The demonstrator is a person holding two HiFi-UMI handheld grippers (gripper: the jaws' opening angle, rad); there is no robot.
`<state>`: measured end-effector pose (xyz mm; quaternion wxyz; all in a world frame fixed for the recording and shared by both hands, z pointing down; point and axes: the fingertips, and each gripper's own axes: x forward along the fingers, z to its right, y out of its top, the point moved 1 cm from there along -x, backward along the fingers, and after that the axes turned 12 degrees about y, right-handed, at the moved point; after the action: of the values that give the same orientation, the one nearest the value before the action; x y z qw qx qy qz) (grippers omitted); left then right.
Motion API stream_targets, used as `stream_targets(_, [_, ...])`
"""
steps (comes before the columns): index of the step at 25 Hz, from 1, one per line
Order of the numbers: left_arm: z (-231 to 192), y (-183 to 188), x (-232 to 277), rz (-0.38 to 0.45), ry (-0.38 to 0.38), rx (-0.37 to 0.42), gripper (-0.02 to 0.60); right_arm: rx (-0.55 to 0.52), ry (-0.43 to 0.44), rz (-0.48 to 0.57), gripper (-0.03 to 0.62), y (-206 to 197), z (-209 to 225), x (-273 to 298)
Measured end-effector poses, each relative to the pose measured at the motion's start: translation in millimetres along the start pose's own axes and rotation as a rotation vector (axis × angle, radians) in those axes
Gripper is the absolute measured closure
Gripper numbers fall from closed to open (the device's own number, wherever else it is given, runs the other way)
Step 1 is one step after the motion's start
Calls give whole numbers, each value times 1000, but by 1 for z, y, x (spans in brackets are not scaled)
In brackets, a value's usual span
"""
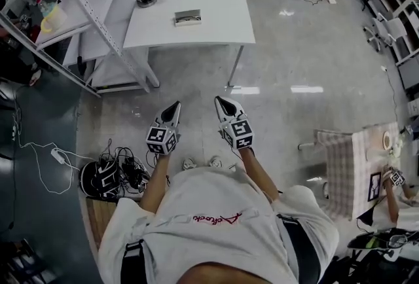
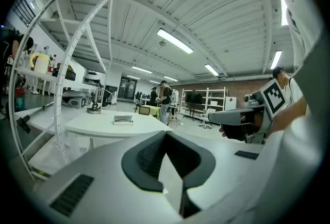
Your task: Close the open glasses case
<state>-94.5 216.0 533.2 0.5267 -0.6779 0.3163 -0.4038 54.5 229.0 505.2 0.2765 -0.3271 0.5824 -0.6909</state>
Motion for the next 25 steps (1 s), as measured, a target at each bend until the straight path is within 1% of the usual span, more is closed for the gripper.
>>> stream_targets(7, [24,-5,7,-11,-3,-5,557,-3,-14,-6,566,-6,21,-19])
stream_targets(11, [37,-7,11,-9,4,-8,557,-11,-7,-15,566,-10,31,-29])
stream_targets(15, [47,-12,13,-16,13,-11,557,-16,19,-33,566,-14,31,-35])
stream_targets(18, [56,-16,15,-23,6,-15,557,-21,6,-41,566,-21,39,-42])
stream_targets(21, [56,-17,17,-26,10,-7,557,-13,-10,-34,566,-23,45,-45])
stream_targets(25, [52,-19,20,-25,22,-4,557,-11,2,-30,566,-25,47,-43])
